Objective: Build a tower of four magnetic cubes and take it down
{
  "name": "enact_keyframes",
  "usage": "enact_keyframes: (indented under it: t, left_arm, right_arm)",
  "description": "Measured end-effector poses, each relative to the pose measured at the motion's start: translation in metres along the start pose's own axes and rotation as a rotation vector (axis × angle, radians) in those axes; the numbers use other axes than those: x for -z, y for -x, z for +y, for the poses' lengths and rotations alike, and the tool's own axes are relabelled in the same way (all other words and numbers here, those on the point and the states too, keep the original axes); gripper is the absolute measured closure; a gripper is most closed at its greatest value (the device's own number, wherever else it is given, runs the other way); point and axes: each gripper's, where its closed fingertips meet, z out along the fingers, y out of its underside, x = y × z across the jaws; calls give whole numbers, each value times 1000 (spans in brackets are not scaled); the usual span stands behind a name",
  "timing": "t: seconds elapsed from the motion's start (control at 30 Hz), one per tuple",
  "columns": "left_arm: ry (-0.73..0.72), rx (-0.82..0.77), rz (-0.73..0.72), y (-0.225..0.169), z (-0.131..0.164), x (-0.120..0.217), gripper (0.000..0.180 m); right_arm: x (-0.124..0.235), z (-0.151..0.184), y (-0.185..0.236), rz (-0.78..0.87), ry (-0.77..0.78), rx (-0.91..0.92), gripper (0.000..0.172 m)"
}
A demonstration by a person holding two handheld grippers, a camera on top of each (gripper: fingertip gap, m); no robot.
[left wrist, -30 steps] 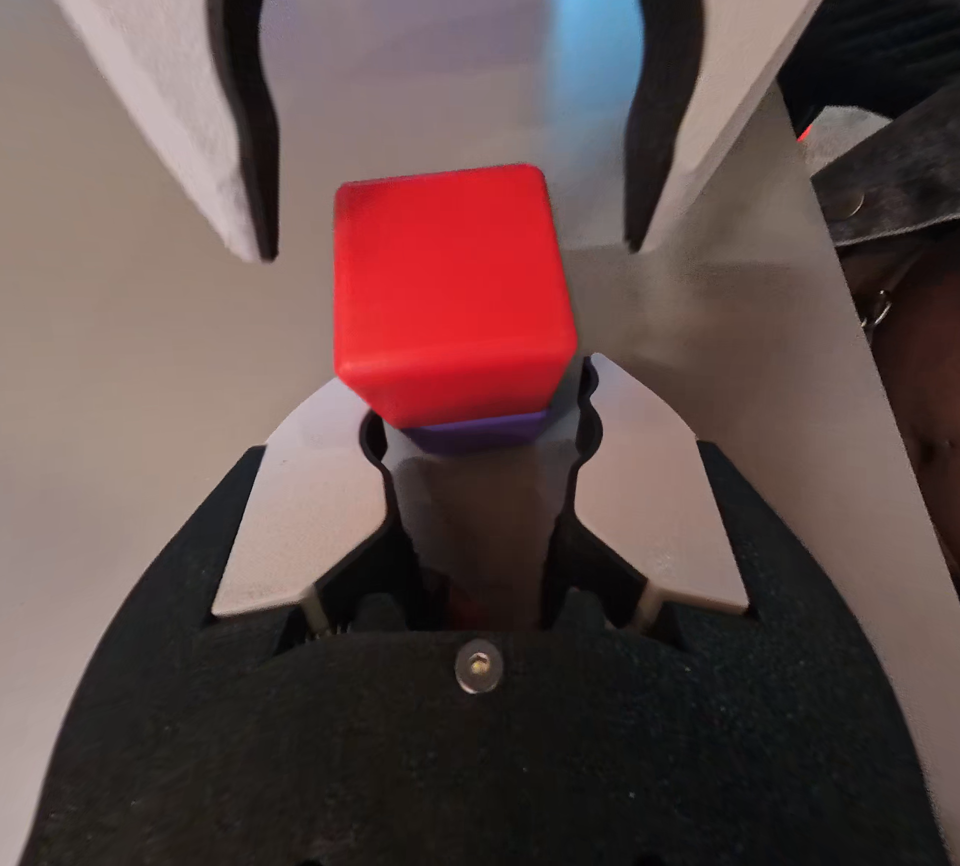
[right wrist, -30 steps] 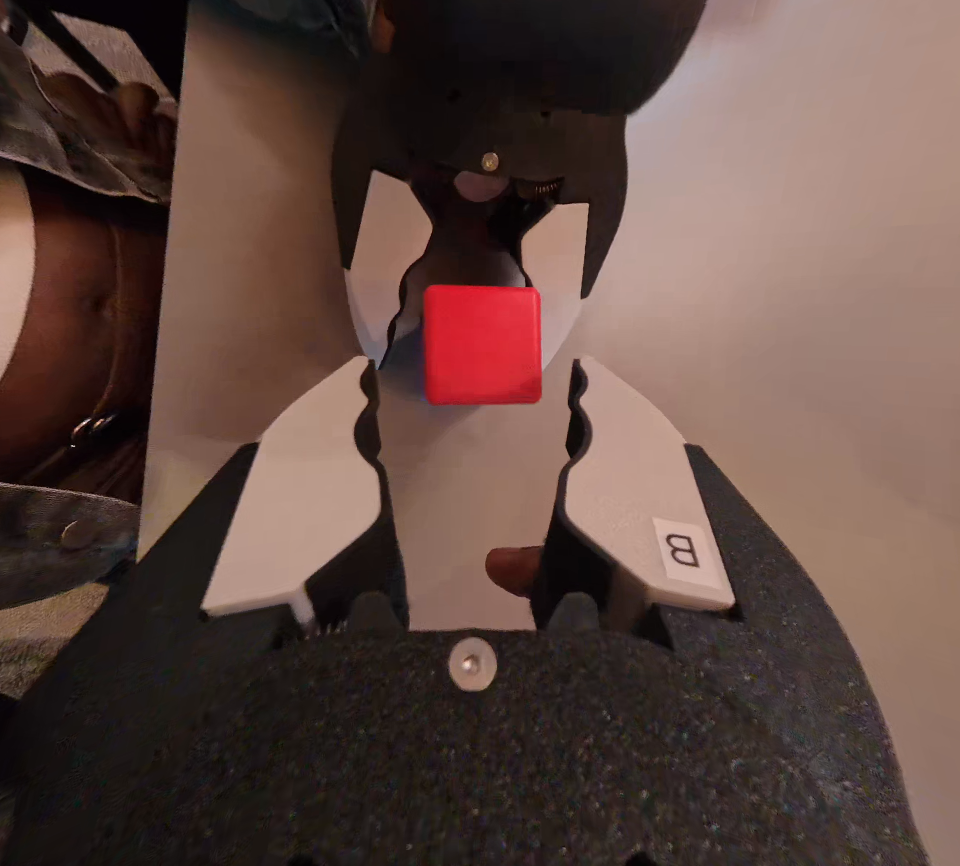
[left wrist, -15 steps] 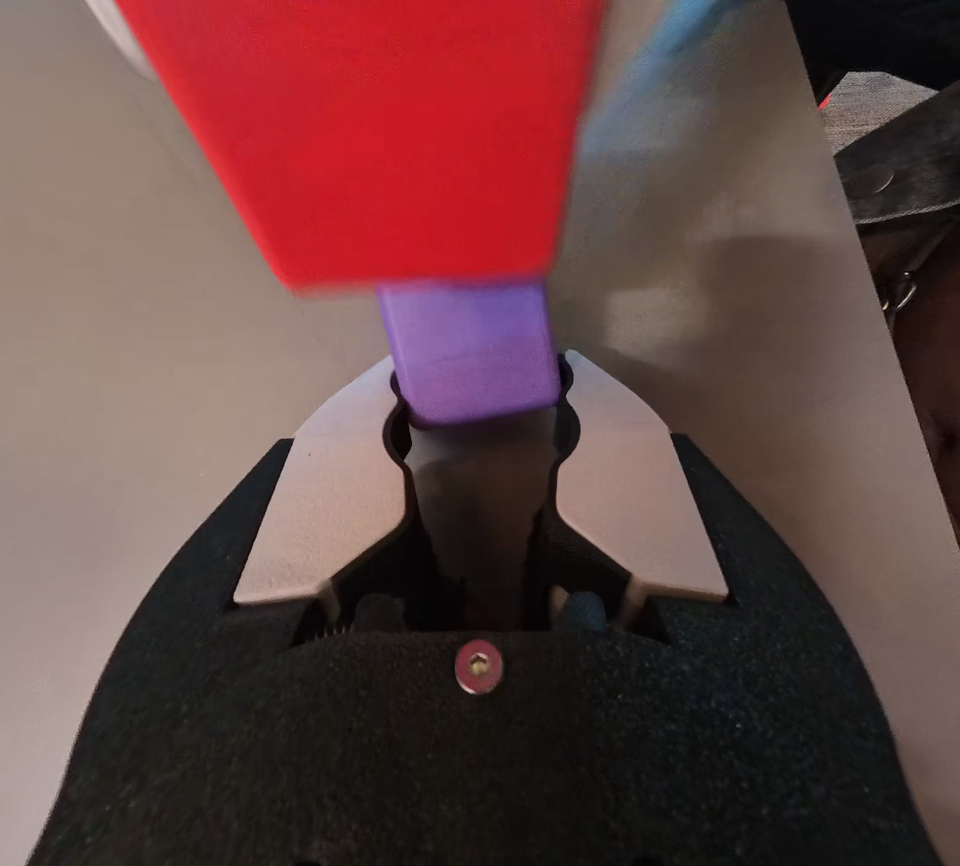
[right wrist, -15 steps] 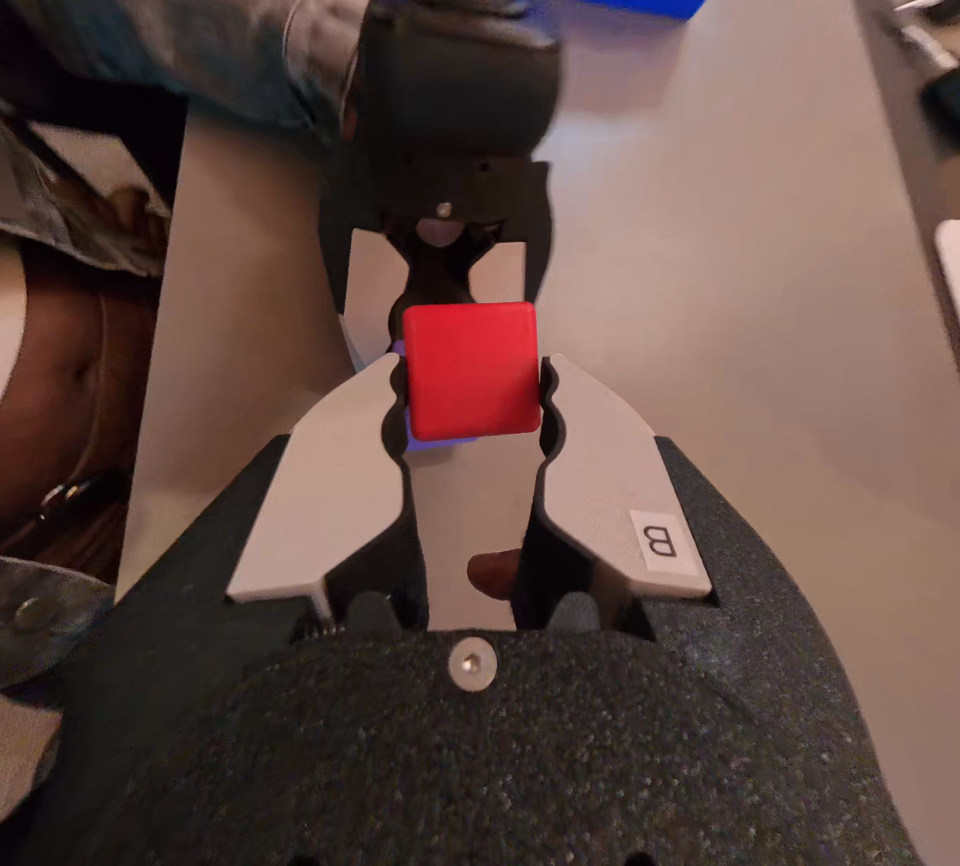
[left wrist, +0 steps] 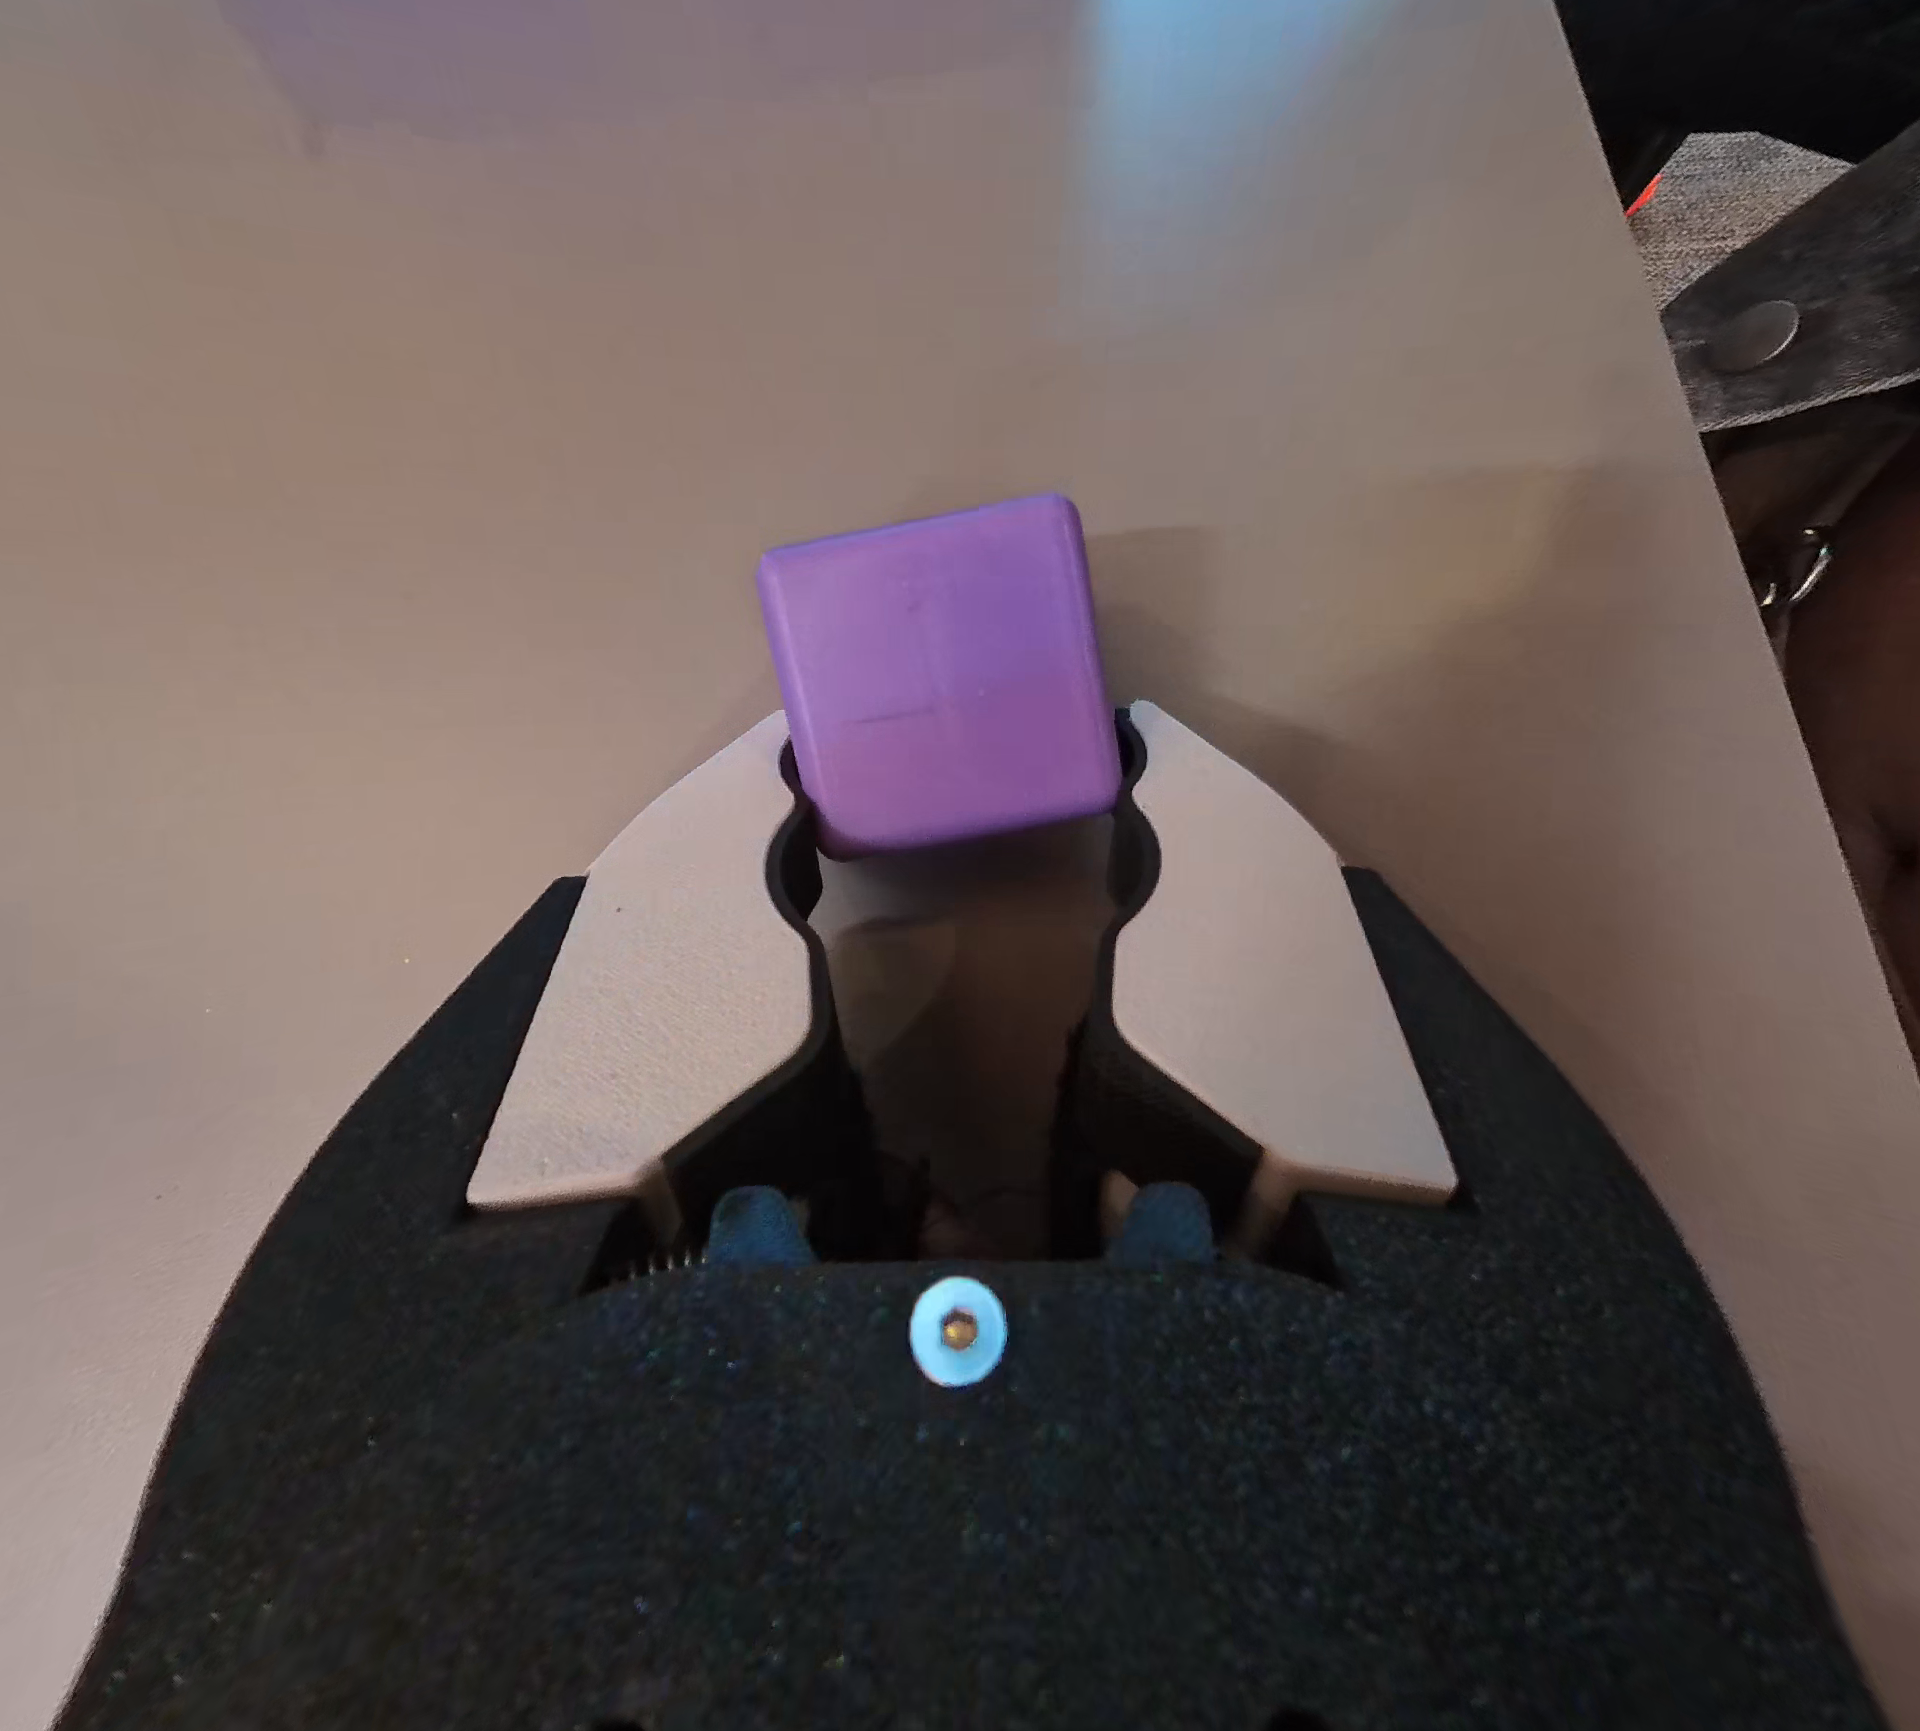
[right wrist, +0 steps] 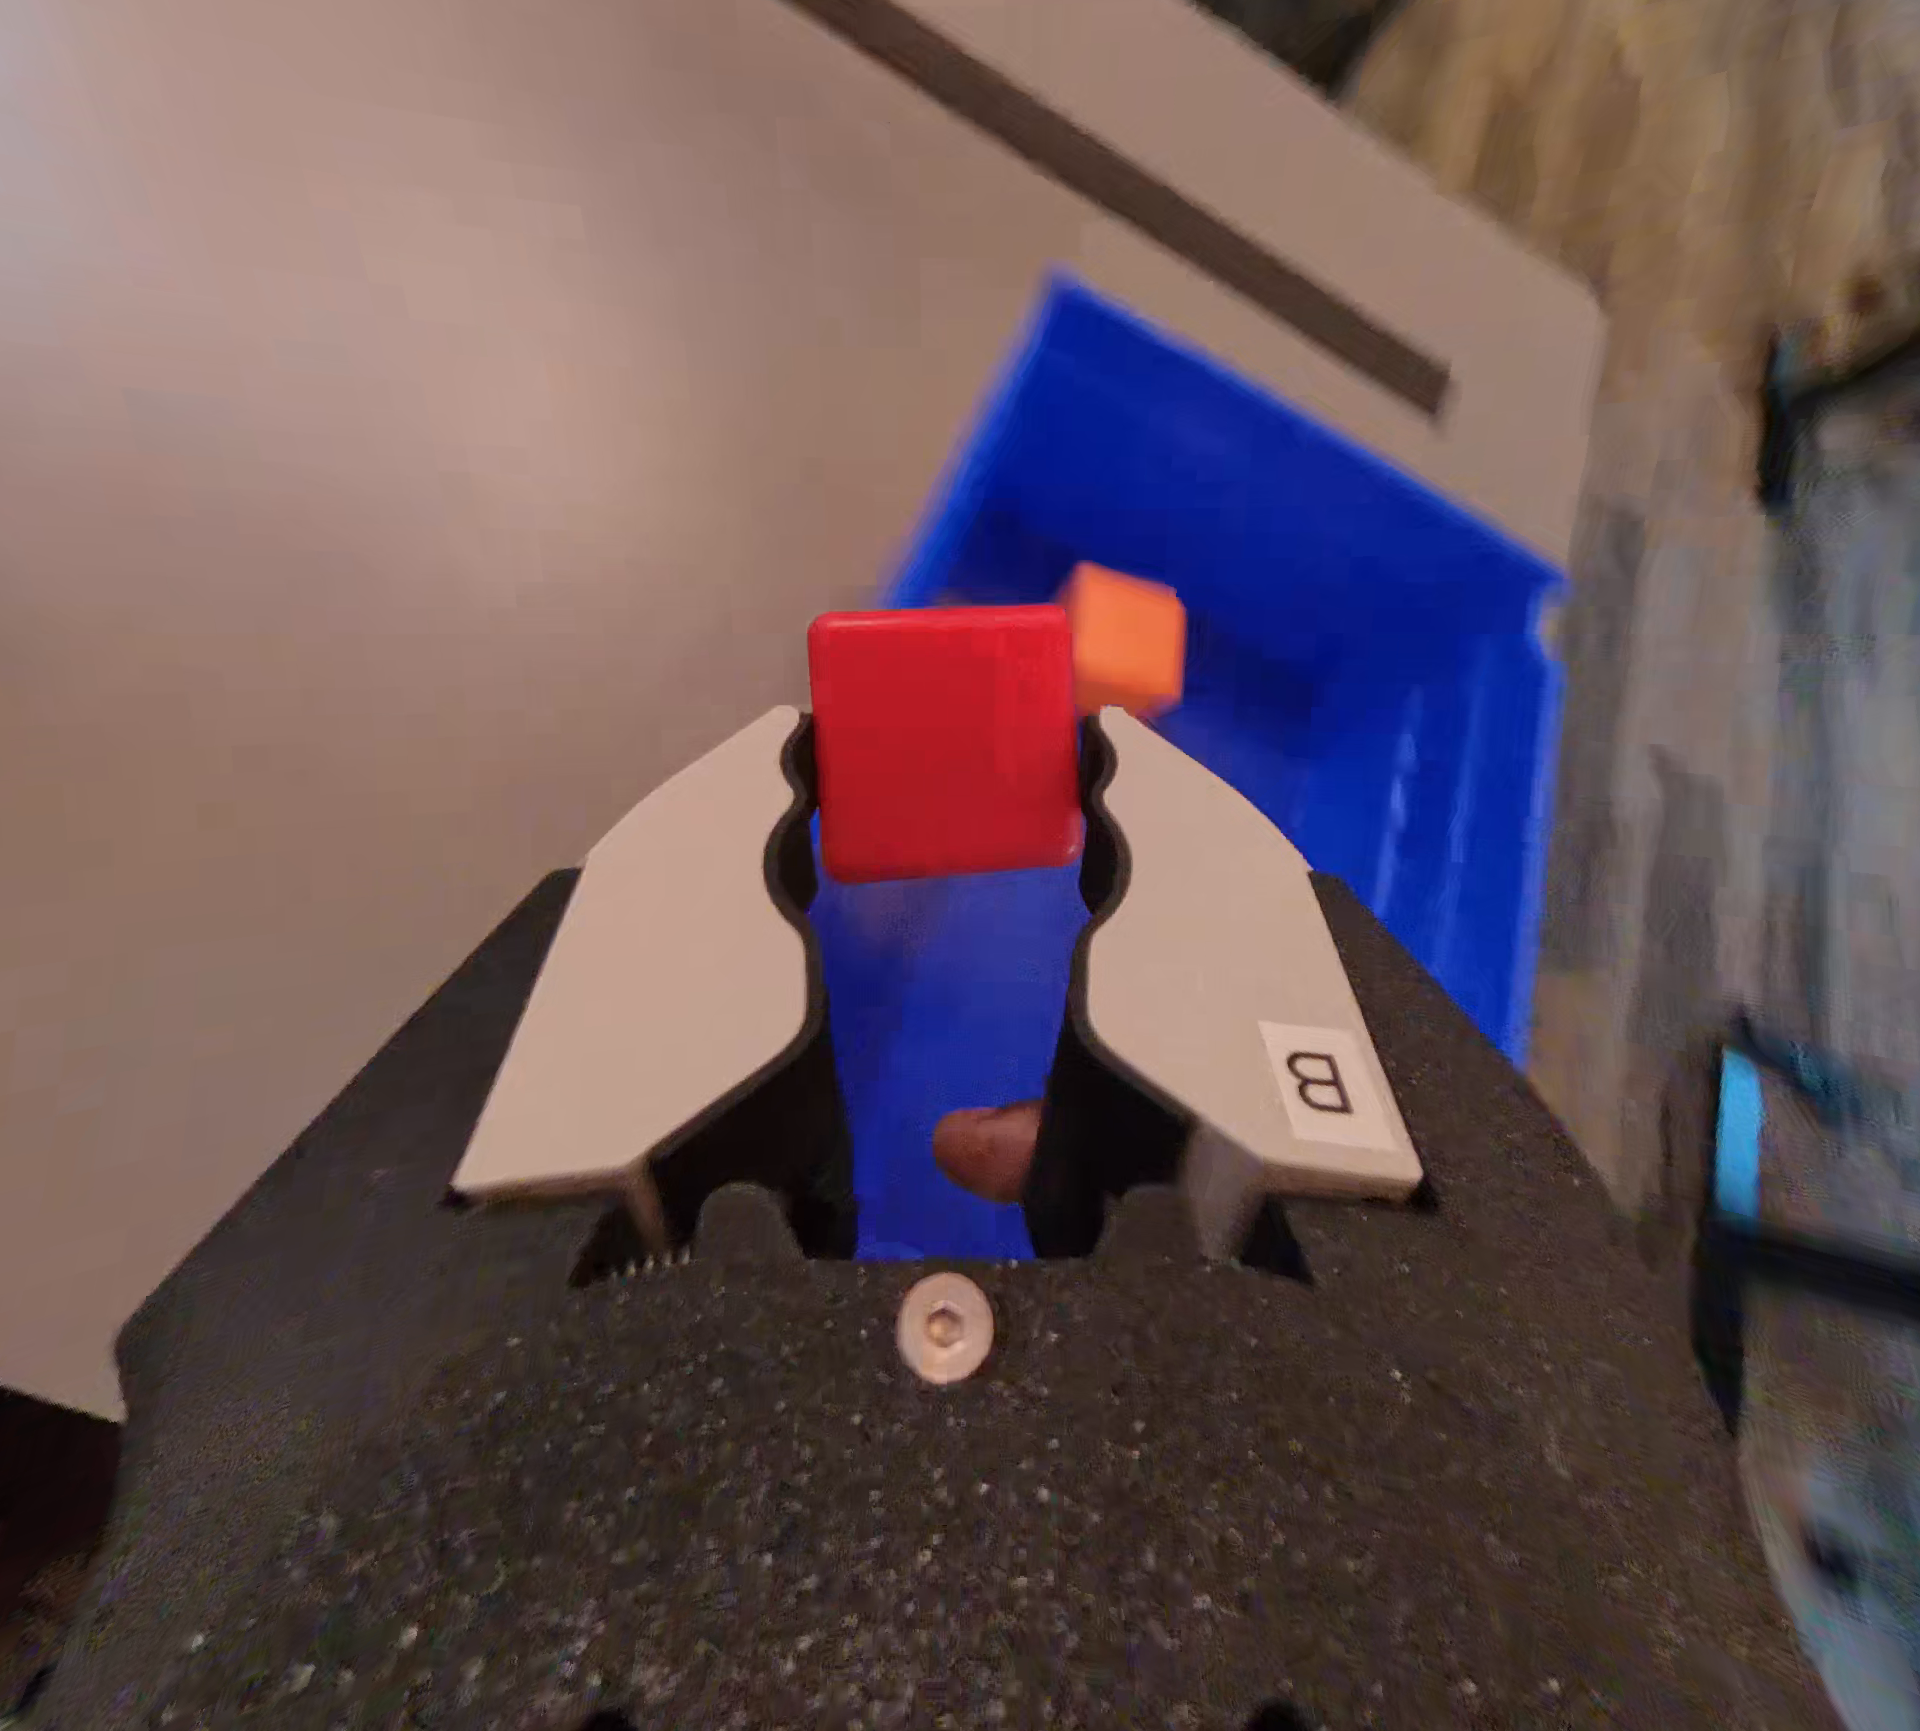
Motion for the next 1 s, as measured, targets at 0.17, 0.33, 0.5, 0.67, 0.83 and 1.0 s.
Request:
enact_keyframes:
  t: [0.17, 0.33, 0.5, 0.67, 0.83, 1.0]
  left_arm:
    - [-6, -4, -7, 1, -1, 1, 127]
    - [-15, -13, -11, 1, -1, 1, 127]
    - [-15, -12, -10, 1, -1, 2, 127]
    - [-15, -18, -15, 1, -1, 1, 127]
    - [-27, -28, -22, 1, -3, 1, 127]
    - [-27, -31, -8, 0, -3, 1, 127]
  right_arm:
    - [-36, 66, -14, 5, 206, -98, 122]
    - [-68, 99, -8, -29, 337, -108, 122]
    - [-76, 110, -3, -60, 387, -115, 123]
    - [-72, 98, -11, -19, 337, -146, 112]
    - [-46, 47, -36, 170, 89, -220, 106]
    - [-13, -33, 29, -35, -227, 18, 105]
